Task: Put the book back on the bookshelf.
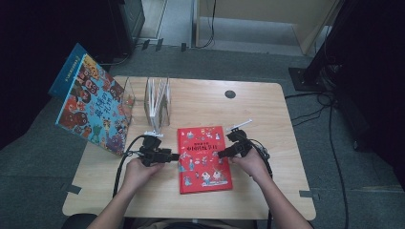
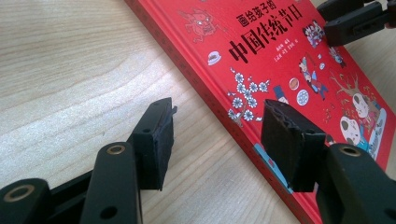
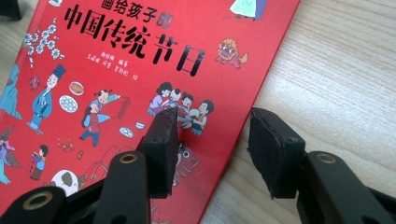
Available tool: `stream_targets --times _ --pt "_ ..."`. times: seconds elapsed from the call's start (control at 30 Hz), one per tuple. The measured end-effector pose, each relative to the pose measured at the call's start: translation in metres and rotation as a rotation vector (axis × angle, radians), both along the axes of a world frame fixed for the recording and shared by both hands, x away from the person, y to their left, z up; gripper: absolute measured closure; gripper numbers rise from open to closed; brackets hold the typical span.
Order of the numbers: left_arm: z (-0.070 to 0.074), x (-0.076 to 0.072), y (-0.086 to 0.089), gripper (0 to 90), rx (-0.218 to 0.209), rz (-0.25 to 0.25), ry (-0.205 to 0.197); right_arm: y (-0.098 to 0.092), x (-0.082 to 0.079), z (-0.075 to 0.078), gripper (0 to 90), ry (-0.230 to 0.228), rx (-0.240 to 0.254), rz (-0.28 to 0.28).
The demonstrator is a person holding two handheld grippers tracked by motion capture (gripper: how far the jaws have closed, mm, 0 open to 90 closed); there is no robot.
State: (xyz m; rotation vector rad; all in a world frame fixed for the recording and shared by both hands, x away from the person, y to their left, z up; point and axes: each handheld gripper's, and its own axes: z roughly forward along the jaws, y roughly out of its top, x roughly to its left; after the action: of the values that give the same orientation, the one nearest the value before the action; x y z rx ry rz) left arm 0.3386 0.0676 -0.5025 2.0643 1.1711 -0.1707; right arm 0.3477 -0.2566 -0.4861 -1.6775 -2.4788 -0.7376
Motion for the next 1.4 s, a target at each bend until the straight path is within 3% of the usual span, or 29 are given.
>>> stream_targets --times 0.27,0.37,0.6,0.7,0.77,1.0,1.1,1.4 --pt "-0.001 -0.003 -0.002 47.8 -0.001 0.013 -0.012 -0.002 0.007 0.0 56.0 0.064 0.026 -0.046" --pt "-0.003 -0.003 -0.003 51.2 -0.016 -0.009 -0.027 -0.002 0.008 0.001 57.5 0.084 0.034 -0.053" --pt "-0.003 -0.004 -0.003 51.2 -0.019 -0.007 -0.02 -0.003 0.01 0.0 58.5 0.098 0.047 -0.067" --pt "-0.002 -0.003 -0.004 60.1 -0.001 0.01 0.0 -0.003 0.01 0.0 60.5 0.081 0.025 -0.047" --pt "-0.002 -0.003 -0.004 60.9 0.0 0.009 -0.002 -0.003 0.01 0.001 60.7 0.087 0.025 -0.054" --pt "-0.003 -0.004 -0.007 76.3 0.012 0.0 0.029 -0.005 0.011 -0.001 62.7 0.098 0.055 -0.077" --pt "-0.004 -0.002 -0.005 78.8 0.01 -0.004 0.046 -0.005 0.012 -0.001 62.6 0.09 0.054 -0.069" --pt "-0.004 -0.004 -0.007 80.4 0.017 -0.001 0.029 -0.004 0.012 0.001 62.3 0.113 0.067 -0.092"
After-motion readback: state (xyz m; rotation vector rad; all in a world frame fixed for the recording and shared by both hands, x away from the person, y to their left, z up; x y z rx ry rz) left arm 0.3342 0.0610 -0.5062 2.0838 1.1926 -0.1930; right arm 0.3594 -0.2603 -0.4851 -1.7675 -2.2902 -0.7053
